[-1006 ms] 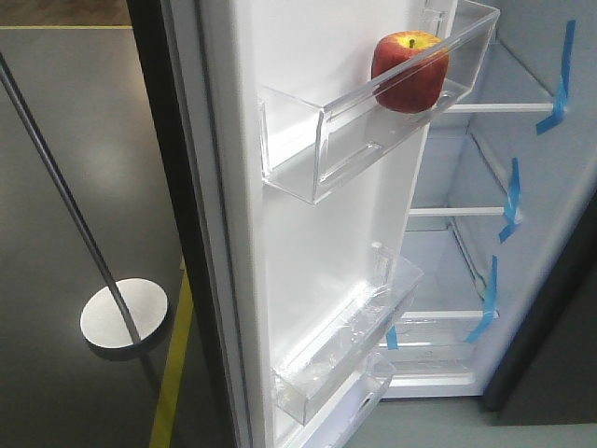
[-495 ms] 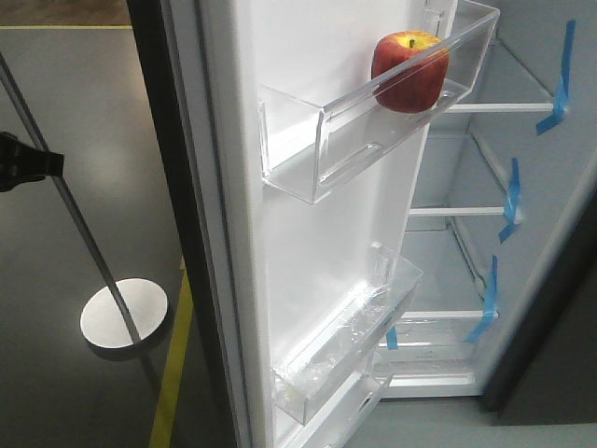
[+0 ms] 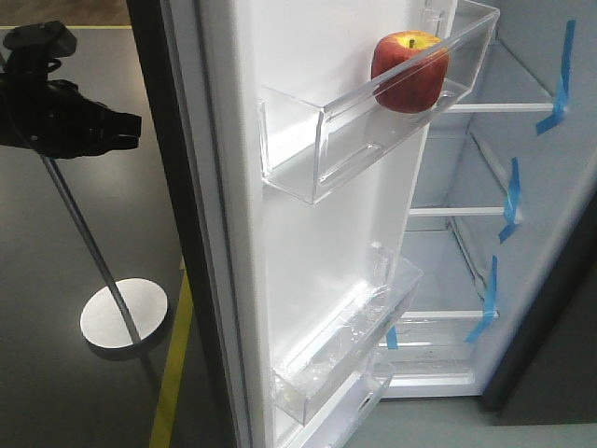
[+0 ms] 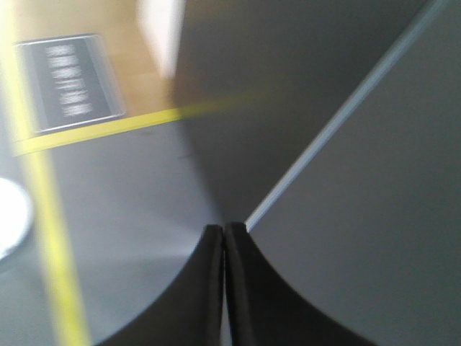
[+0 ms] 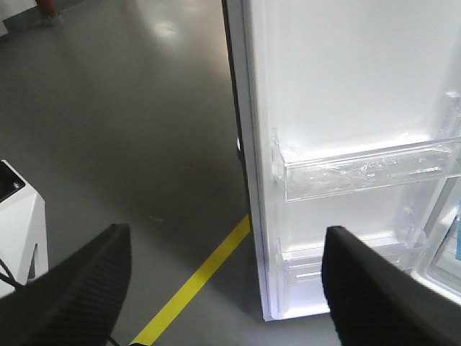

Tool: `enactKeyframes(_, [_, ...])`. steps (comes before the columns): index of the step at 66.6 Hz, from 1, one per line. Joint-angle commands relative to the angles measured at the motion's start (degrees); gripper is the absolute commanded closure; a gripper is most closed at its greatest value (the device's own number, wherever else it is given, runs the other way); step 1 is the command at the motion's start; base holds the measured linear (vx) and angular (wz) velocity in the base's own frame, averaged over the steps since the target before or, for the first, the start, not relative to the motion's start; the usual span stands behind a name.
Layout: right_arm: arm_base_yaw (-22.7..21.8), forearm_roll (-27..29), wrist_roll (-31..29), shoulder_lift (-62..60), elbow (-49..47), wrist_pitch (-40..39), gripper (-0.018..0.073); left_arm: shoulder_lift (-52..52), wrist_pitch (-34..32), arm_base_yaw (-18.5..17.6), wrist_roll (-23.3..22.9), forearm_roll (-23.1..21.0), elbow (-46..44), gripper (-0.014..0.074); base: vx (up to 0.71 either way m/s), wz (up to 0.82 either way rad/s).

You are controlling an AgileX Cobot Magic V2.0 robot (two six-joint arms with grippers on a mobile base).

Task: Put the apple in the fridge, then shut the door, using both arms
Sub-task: 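Raise the left gripper toward the outer edge of the refrigerator door, then push the refrigerator door shut with the left gripper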

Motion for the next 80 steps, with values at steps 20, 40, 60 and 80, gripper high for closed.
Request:
enactKeyframes(20, [-0.31,1.77,-0.12,1.17,-1.02,0.21,0.0034,5.13,4.06,-2.51,1.81,-9.43,-9.92,0.0603,0.00,0.00])
enactKeyframes(40, [-0.31,1.83,-0.12,1.17,-1.02,0.21,0.0034,5.26,5.50,-6.60,3.34,-10.44,-10.09,0.0603,0.00,0.00])
enactKeyframes(60, [-0.31,1.82,-0.17,1.17,-1.02,0.21,0.0034,5.21,6.04,-11.66,4.86,-10.46,-10.09,0.0603,0.00,0.00])
enactKeyframes(80, [-0.31,1.82,-0.17,1.17,-1.02,0.21,0.0034,5.16,6.22,-16.72,8.11,-14.08,-10.09,0.0603,0.00,0.00])
